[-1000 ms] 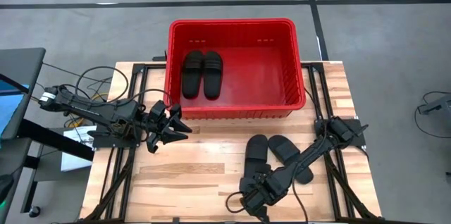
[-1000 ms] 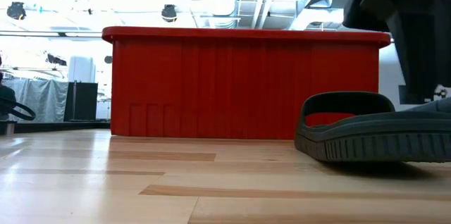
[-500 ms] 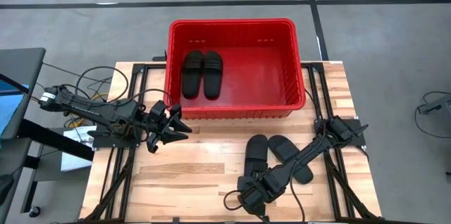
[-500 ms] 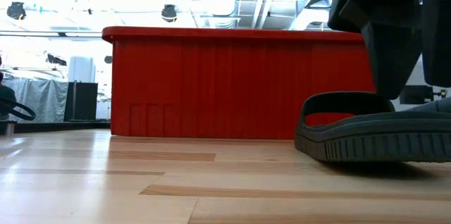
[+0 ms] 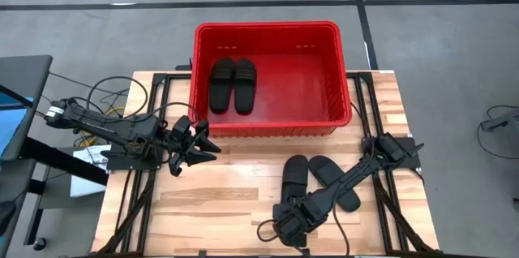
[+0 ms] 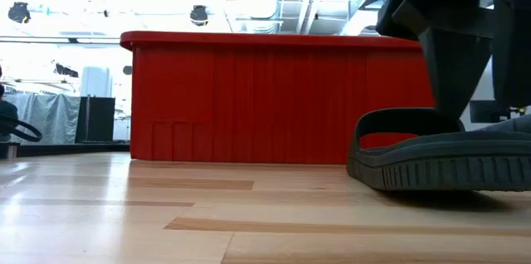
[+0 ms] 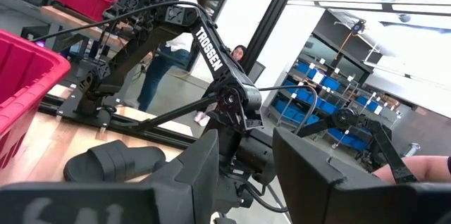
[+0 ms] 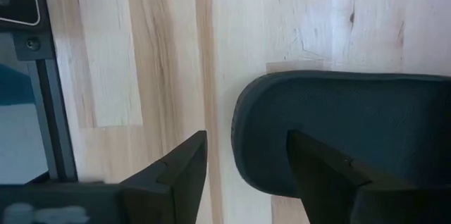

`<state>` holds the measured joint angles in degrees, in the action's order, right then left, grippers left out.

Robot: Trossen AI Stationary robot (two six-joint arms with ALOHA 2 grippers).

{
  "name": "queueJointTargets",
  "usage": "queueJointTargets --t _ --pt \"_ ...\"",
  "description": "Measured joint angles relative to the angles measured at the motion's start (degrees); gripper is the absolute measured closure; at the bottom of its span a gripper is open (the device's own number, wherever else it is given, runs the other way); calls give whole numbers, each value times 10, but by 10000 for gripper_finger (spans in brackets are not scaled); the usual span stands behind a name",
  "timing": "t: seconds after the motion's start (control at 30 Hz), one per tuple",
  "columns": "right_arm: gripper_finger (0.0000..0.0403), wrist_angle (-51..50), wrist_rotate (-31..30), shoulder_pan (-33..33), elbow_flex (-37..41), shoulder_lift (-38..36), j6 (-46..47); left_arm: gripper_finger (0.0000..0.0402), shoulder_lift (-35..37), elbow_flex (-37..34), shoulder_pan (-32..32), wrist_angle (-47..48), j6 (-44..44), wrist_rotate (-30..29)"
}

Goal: Pick and place slides into bin
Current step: Put the black slide into the red container

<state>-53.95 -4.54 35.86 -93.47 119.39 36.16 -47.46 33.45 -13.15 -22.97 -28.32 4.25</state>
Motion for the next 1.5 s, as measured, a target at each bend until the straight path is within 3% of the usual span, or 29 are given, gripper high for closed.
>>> queueJointTargets --t 0.37,1.13,1.5 --pt "221 0 0 0 0 2 9 276 0 0 0 0 0 0" --pt "226 1 -6 5 -4 84 56 276 0 0 0 0 0 0" --pt "267 1 -16 4 -2 85 59 276 0 0 0 0 0 0"
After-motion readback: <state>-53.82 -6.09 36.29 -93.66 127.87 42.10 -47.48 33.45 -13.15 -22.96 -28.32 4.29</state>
